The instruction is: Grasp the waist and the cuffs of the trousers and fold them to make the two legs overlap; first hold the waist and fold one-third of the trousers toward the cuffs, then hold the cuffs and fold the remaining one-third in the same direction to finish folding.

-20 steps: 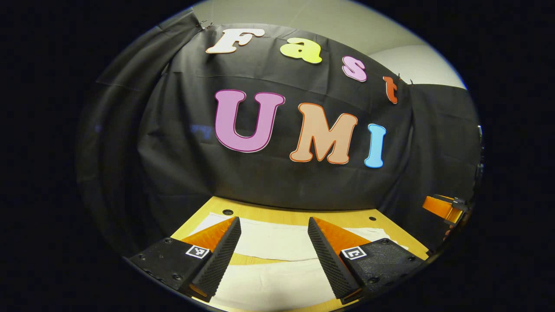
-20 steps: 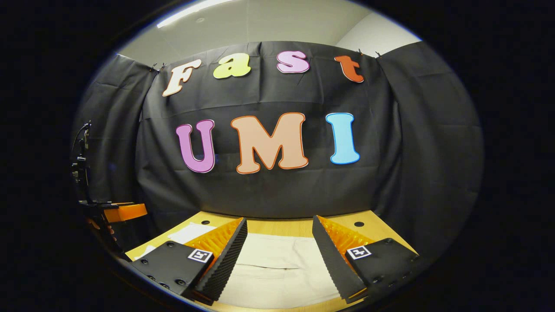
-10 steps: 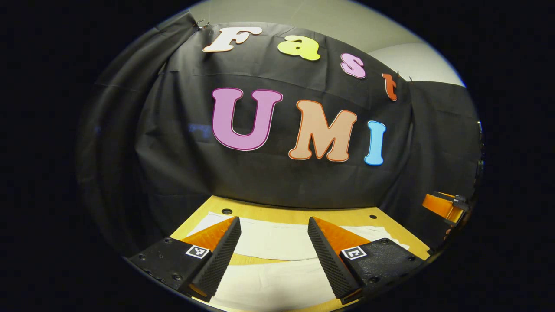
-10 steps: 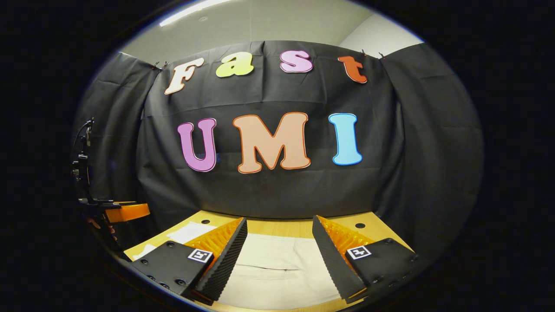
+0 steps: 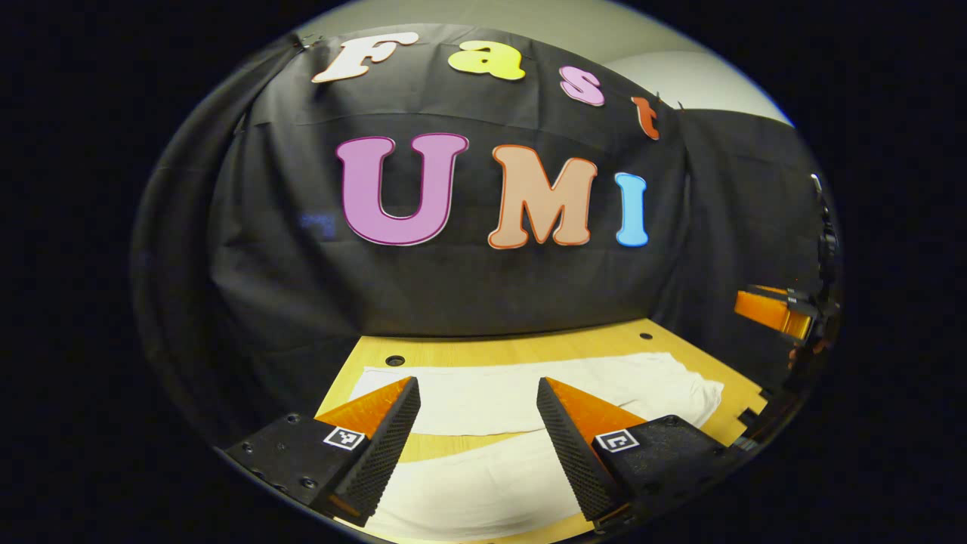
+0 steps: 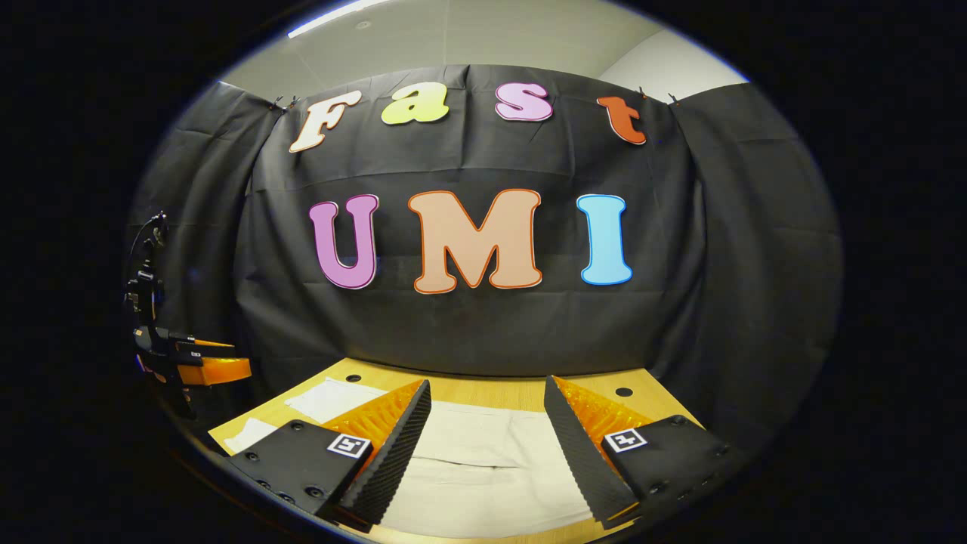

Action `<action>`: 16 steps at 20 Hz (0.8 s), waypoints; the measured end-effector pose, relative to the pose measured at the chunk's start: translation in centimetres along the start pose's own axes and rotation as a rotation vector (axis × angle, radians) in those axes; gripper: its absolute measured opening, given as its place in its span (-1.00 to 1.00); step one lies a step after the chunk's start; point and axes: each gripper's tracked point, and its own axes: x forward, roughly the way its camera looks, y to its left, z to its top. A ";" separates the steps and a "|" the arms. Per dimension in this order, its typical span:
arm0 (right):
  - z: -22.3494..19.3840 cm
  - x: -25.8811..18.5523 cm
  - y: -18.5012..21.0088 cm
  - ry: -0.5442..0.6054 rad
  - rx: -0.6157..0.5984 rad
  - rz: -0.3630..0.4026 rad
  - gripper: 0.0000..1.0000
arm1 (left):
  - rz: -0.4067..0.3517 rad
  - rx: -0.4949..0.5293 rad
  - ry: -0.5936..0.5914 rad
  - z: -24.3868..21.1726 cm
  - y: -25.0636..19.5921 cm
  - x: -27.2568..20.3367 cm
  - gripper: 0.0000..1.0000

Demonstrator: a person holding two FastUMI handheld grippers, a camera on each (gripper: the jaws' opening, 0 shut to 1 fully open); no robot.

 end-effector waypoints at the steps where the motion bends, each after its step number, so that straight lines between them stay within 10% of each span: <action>1: -0.2 -0.2 0.3 0.006 0.006 0.000 0.92 | -0.025 0.042 0.023 -0.6 0.0 -0.2 0.89; 16: -5.3 -2.3 1.1 0.104 0.012 -0.061 0.93 | -0.542 0.506 0.568 -20.9 -0.2 -4.4 0.86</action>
